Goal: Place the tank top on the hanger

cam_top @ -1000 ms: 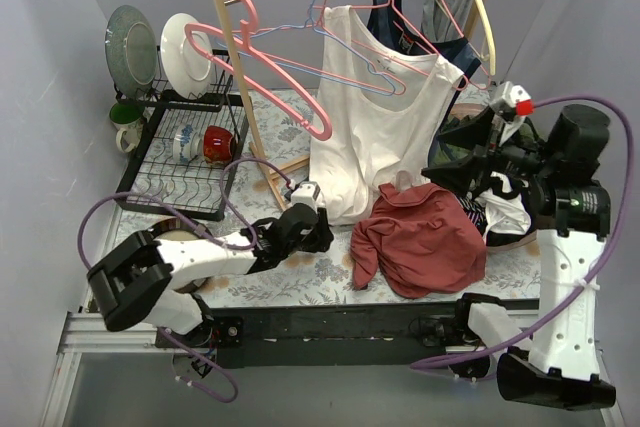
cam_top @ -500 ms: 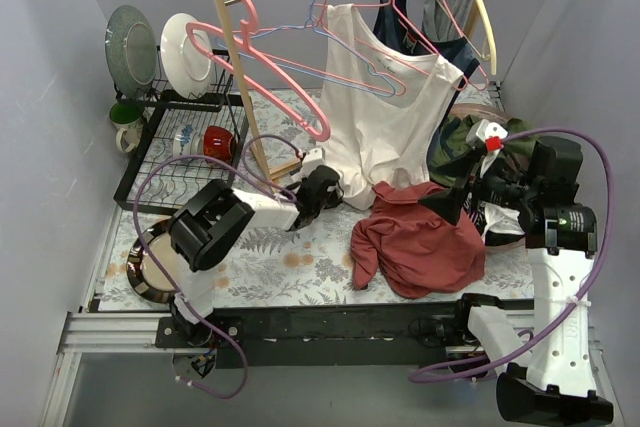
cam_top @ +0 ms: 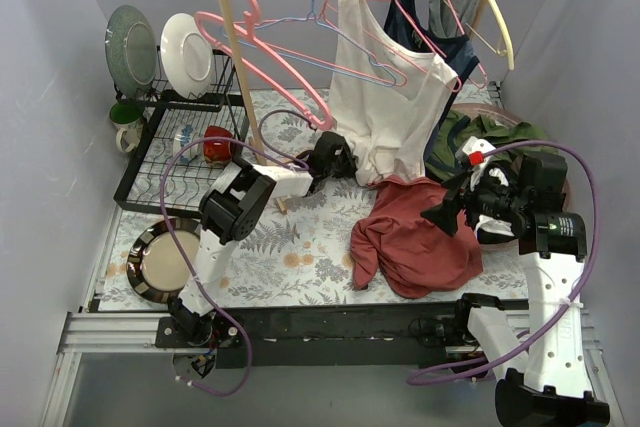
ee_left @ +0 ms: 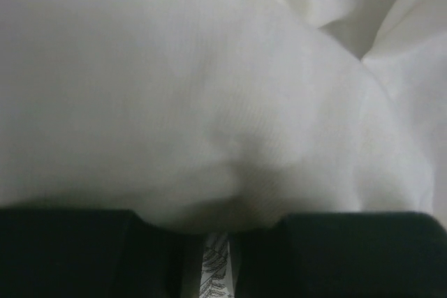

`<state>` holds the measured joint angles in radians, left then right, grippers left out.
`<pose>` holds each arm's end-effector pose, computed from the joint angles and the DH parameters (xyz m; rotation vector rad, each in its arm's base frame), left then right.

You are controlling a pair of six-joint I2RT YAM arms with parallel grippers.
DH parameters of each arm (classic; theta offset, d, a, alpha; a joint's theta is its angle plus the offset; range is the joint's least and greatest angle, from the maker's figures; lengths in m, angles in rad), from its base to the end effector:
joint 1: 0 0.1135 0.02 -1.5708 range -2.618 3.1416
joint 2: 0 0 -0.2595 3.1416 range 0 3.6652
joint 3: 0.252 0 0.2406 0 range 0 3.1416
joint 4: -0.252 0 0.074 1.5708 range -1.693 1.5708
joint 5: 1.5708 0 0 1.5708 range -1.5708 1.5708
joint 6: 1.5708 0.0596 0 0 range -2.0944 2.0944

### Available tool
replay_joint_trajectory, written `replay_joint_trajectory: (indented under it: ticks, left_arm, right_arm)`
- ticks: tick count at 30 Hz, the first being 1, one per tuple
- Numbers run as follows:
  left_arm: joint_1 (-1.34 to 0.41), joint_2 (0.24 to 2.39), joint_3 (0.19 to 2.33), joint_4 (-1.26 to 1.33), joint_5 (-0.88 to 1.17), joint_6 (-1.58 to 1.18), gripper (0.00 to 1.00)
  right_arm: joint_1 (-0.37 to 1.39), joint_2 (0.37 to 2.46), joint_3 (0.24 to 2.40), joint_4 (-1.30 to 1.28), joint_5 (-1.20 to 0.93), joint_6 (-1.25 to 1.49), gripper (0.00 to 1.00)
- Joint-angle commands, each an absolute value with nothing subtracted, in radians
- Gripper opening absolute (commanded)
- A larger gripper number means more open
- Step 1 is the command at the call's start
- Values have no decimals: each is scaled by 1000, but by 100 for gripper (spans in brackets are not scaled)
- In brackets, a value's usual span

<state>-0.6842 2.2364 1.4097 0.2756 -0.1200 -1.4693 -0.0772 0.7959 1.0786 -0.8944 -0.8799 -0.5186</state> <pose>0.3886 -0.3078 0.1171 -0.9676 2.1315 -1.0851 0.1403 0.0352 0.3572 -0.8848 1.7824 0.5747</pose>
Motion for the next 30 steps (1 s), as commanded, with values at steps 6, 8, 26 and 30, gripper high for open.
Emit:
replay_joint_trajectory:
  ticks: [6,8,26,30]
  left_arm:
    - [-647,2084,1292,313,74,-1405,53]
    - [-646,2013,1237,308,92,-1394,64]
    - [-771,1396,752,160,362,-1289,88]
    - [-902,1475,822,114,210,-1235,91]
  right_arm:
    - [-72,769,1032,-934,-764,-644,92]
    - [-74,764,1025,-943,-752,-676,93]
    - [-74,868,864,-733,-500,-809,92]
    - [-74,959,871,-696,-426,-772,86]
